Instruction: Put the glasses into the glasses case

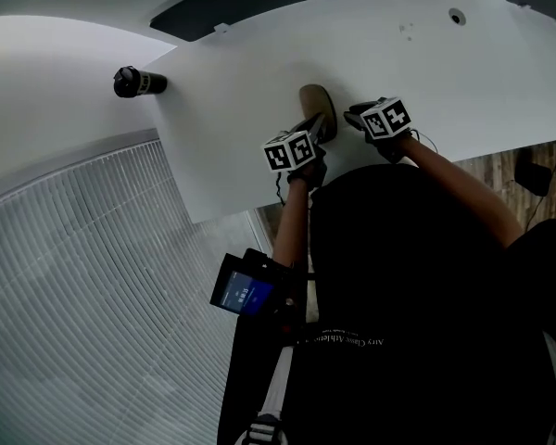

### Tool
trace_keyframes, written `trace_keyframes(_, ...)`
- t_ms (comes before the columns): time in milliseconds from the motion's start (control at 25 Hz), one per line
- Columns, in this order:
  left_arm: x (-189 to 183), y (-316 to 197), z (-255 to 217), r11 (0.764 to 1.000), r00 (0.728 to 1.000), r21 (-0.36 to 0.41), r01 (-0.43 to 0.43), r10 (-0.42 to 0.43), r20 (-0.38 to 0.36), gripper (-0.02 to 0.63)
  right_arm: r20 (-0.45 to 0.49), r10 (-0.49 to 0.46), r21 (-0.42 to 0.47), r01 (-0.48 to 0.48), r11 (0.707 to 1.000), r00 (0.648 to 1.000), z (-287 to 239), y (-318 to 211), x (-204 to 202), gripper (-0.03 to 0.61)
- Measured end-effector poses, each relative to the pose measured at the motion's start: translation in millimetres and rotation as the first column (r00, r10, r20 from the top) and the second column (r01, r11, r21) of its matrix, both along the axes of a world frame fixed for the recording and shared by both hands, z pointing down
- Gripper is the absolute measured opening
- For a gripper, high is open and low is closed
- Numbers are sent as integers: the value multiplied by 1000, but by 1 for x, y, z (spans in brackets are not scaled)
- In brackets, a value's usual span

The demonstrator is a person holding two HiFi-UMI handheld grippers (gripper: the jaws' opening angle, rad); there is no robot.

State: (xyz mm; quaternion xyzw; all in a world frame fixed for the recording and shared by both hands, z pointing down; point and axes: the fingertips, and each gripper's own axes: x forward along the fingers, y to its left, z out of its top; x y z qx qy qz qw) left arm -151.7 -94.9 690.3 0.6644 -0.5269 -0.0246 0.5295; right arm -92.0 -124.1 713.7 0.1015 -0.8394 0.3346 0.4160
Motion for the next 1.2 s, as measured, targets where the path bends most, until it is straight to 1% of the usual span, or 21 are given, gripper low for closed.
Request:
trace_keyframes(160, 9, -1, 8, 999, 997, -27, -34, 36, 68, 7, 60, 120, -12, -119, 993, 991, -11, -20, 29, 94)
trace_keyframes(240, 9, -2, 9, 999, 996, -32, -30, 33, 86, 7, 92, 187, -24, -185, 982, 978, -17, -30, 44, 94)
trace_keyframes(320, 9, -3, 10, 999, 996, -30, -24, 27, 89, 6, 129, 258, -41, -255, 966, 958, -24, -37, 59, 94)
trace_keyframes(440, 9, -3, 10, 999, 996, -29, -18, 21, 91, 6, 188, 359, -55, -355, 933, 914, -33, -47, 82, 94)
trace_keyframes(560, 8, -3, 12, 999, 993, -39, -15, 20, 117, 6, 251, 460, -78, -456, 887, 852, -43, -63, 102, 94)
trace_keyframes(640, 9, -2, 13, 999, 990, -46, -22, 28, 135, 8, 292, 501, -98, -496, 863, 815, -54, -70, 113, 94)
trace_keyframes(680, 9, -2, 11, 998, 989, -50, -27, 34, 146, 8, 314, 508, -100, -504, 858, 802, -62, -72, 117, 94)
trace_keyframes(760, 11, -4, 0, 998, 986, -39, -39, 45, 163, 8, 374, 496, -90, -502, 860, 783, -82, -75, 124, 94)
trace_keyframes(800, 13, -6, -8, 999, 985, -18, -44, 47, 168, 8, 403, 481, -76, -495, 865, 778, -92, -75, 126, 94)
trace_keyframes(880, 17, -13, -29, 997, 983, 51, -52, 42, 178, 8, 448, 434, -24, -474, 880, 782, -110, -75, 130, 94)
trace_keyframes(960, 22, -20, -52, 988, 979, 137, -65, 37, 203, 8, 479, 370, 49, -445, 894, 796, -125, -73, 132, 94)
trace_keyframes(1000, 25, -23, -64, 980, 974, 182, -78, 36, 223, 8, 491, 333, 92, -428, 899, 805, -132, -72, 132, 94)
trace_keyframes(1080, 36, -29, -87, 956, 959, 267, -121, 43, 282, 8, 511, 247, 188, -387, 903, 824, -146, -70, 130, 94)
trace_keyframes(1200, 57, -32, -114, 910, 915, 353, -218, 64, 399, 8, 524, 112, 319, -317, 893, 844, -164, -63, 123, 94)
